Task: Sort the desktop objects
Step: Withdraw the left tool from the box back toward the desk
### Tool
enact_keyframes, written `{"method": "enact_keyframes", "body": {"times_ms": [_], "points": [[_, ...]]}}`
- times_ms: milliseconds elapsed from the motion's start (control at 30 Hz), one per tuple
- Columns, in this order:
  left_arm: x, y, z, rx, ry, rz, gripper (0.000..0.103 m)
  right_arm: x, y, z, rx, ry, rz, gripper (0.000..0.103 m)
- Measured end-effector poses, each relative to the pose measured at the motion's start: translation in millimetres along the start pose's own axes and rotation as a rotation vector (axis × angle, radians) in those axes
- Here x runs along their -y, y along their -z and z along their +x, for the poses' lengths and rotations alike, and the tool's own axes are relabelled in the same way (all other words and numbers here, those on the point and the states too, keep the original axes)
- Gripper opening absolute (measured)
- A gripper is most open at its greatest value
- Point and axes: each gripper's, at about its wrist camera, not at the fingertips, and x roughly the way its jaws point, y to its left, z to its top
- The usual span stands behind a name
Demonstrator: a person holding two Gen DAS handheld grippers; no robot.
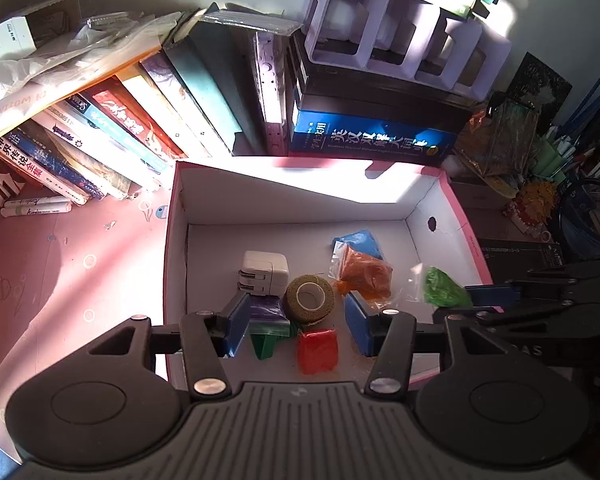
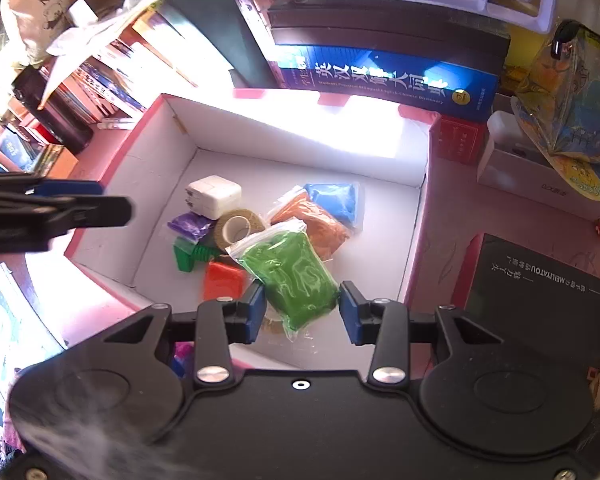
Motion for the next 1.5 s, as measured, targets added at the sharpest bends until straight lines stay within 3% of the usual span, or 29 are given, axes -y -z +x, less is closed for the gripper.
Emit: {"method": "enact_keyframes", "body": {"times_ms": [300, 800, 900, 1033, 1300, 1500], "points": [[-9, 17, -33, 0.027, 0.034, -0.039, 0.051, 1, -10, 30, -0.059, 0.081, -0.02, 0.039], [-10, 29, -42, 0.027, 0.048, -0.051, 0.051, -16, -11, 44, -0.082, 0.184, -0.124, 0.041], [-11, 31, -44, 0.027, 0.05, -0.05, 0.051, -18, -10, 44, -0.086, 0.185, -0.134, 0.054], [-9, 35, -47, 0.03, 0.053, -0.04, 0.051, -21, -7, 39, -0.067, 0.191, -0.136, 0.067], [-1, 47, -59, 0.048, 0.074, -0.015, 0.051, -28, 0, 13, 0.007, 0.189, -0.142, 0.068], [0, 62, -73, 0.058, 0.125, 0.011, 0.051, -42, 11, -34, 0.108, 0.123, -0.148, 0.068]]}}
